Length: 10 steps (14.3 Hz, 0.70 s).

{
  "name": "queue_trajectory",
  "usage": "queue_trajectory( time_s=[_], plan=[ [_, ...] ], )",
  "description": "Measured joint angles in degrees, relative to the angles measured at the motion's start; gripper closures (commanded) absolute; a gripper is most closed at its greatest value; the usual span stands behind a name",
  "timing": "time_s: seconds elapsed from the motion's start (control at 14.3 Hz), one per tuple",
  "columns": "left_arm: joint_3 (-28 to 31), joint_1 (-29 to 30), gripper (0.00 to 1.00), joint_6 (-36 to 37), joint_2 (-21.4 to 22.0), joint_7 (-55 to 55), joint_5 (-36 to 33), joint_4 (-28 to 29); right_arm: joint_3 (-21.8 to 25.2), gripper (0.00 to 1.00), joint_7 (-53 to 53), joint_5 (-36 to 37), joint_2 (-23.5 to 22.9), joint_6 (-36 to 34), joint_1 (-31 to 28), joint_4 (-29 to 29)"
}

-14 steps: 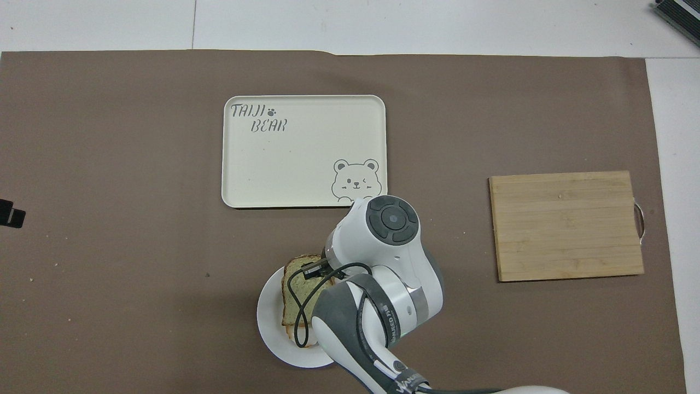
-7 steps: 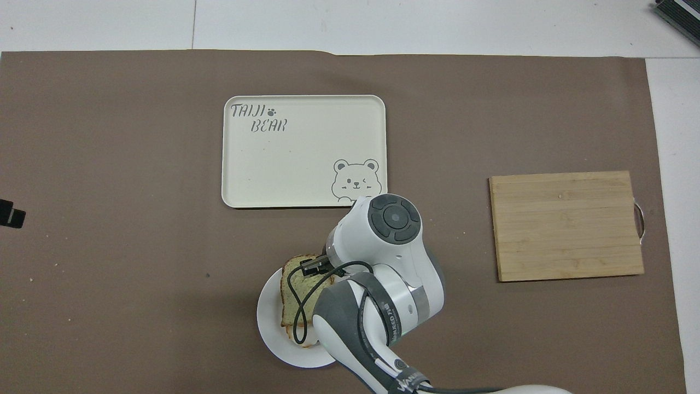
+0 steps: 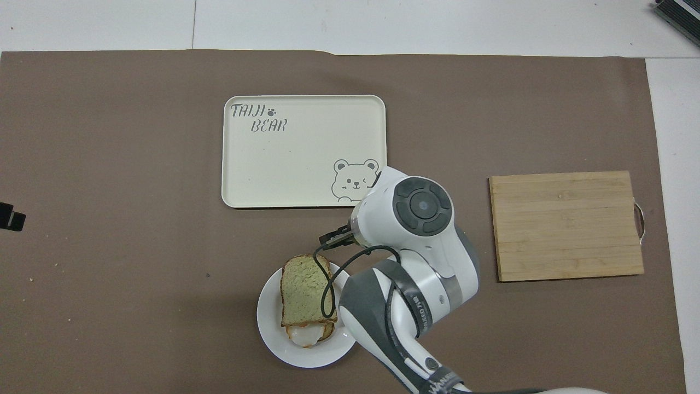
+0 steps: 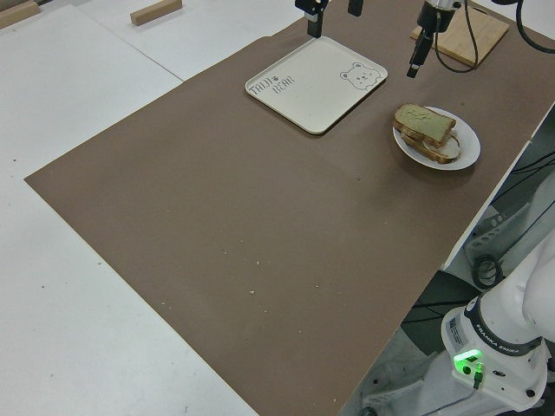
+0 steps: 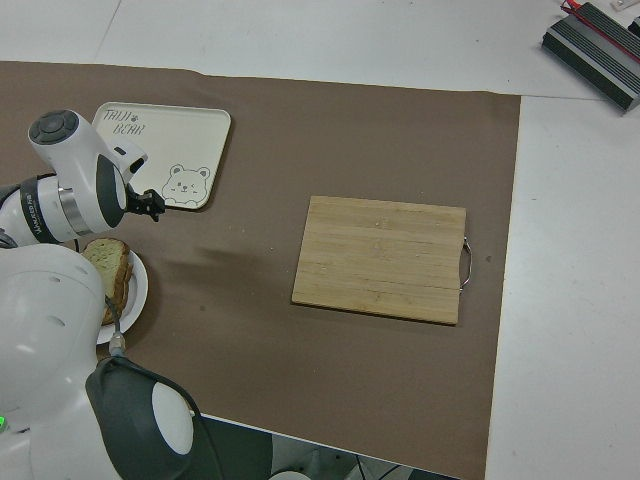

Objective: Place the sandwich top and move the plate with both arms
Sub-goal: 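Open the right gripper and withdraw the right arm from the plate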

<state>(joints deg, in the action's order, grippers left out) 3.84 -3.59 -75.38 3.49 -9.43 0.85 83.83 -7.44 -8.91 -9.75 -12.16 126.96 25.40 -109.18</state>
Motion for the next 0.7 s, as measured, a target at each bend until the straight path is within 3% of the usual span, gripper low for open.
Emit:
queue_trajectory(
  time_s=[0.35, 0.7],
  plan=[
    [0.18, 0.06, 0.00, -0.43, 1.67, -0.01, 1.48, 3.38, 0.18, 0.00, 0.00, 7.49, 4.74, -6.53, -8.07, 3.44],
    [0.84, 0.33, 0.00, -6.42, 8.04, -0.09, 11.34, 16.47, 0.25, 0.00, 0.00, 9.73, 8.31, -10.90, -11.39, 6.30]
  ],
)
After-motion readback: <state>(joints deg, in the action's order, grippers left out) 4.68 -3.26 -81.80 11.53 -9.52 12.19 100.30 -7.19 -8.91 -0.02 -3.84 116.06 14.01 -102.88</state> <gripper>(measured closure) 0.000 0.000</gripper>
